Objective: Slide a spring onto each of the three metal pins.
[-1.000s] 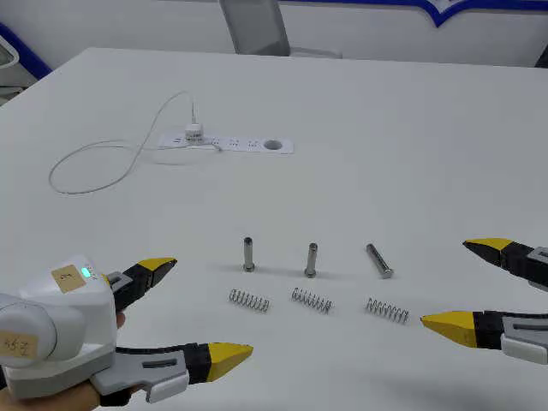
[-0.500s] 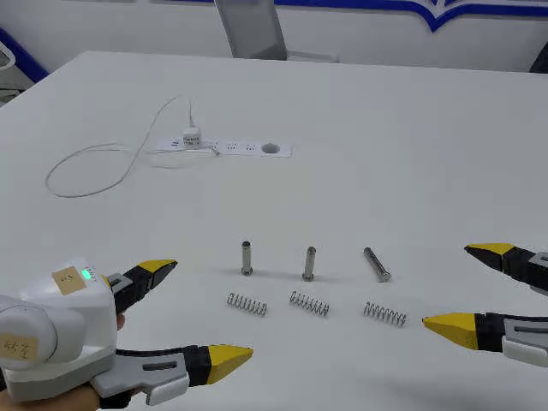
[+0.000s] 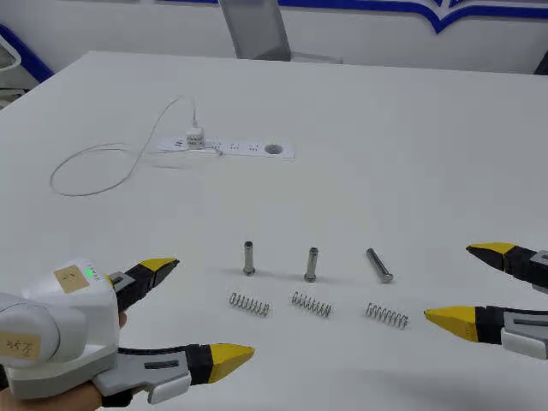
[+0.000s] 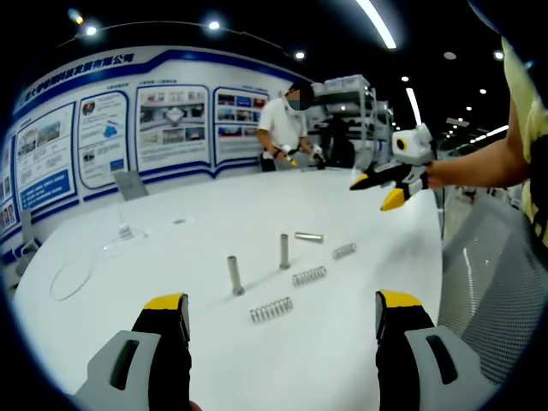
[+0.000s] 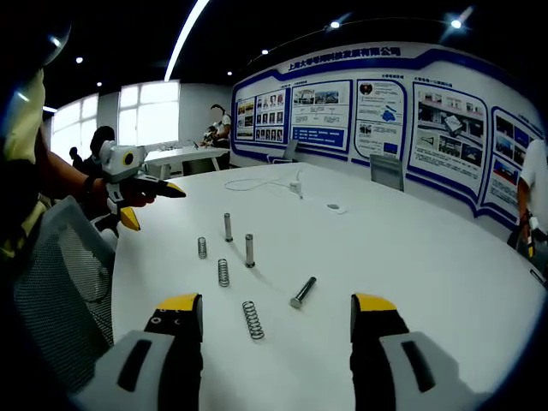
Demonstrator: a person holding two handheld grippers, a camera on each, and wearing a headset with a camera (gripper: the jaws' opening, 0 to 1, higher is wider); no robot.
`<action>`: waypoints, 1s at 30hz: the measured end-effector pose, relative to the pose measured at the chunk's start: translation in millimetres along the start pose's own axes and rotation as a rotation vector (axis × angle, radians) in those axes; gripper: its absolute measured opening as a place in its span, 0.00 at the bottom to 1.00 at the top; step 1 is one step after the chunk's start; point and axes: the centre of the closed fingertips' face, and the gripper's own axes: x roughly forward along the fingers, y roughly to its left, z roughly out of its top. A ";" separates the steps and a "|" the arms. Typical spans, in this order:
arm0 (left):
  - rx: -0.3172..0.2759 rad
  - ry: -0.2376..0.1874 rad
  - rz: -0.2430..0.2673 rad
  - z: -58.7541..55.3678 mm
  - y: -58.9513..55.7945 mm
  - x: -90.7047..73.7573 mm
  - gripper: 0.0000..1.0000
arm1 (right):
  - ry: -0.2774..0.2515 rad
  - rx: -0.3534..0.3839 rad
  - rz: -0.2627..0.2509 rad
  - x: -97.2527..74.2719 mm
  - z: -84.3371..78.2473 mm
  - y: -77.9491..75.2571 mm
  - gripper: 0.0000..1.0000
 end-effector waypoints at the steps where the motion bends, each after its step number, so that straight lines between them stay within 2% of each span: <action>1: 0.001 0.000 0.001 0.4 0.1 -0.1 0.91 | 0.002 -0.002 -0.003 0.5 0.3 -1.3 0.70; 14: 0.003 -0.005 0.010 2.3 0.2 -1.9 0.91 | 0.042 0.012 -0.015 14.6 9.6 -16.5 0.61; 20: 0.006 -0.007 0.011 3.7 0.1 -2.2 0.91 | 0.077 0.019 -0.030 28.8 12.6 -27.6 0.56; 30: 0.006 -0.009 0.013 4.1 0.0 -2.0 0.91 | 0.146 0.051 -0.033 55.2 9.2 -37.9 0.50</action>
